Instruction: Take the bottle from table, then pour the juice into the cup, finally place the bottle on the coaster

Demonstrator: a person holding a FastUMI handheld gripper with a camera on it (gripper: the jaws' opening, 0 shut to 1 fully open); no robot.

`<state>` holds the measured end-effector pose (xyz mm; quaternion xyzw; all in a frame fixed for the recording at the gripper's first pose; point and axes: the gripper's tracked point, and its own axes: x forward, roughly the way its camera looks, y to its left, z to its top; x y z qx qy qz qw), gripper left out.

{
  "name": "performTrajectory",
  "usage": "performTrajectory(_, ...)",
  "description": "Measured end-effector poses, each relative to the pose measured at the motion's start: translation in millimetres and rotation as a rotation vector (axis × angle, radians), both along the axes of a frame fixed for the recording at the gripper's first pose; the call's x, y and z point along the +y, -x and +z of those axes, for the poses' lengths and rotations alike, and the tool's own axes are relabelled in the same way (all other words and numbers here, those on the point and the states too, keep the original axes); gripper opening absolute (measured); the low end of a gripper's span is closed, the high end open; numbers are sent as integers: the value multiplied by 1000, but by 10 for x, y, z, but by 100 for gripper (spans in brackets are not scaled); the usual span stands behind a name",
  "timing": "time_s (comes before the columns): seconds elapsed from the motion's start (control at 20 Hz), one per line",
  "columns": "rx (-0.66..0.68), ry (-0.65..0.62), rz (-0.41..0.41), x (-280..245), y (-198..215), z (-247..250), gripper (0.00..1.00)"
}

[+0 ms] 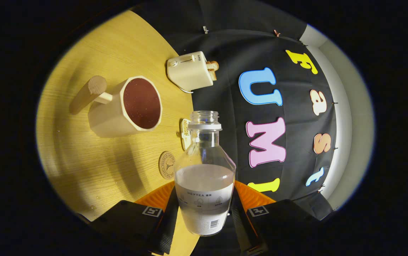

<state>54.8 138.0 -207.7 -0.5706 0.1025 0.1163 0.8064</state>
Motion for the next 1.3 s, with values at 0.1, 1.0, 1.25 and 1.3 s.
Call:
performTrajectory(0.1, 8, 23, 11, 17, -17, -41, 72)
performTrajectory(1.0, 14, 231, 86, 58, -151, -236, 72)
performTrajectory(1.25, -7, 271, 119, 108, -202, -216, 72)
performTrajectory(1.3, -12, 279, 125, 113, -208, -201, 72)
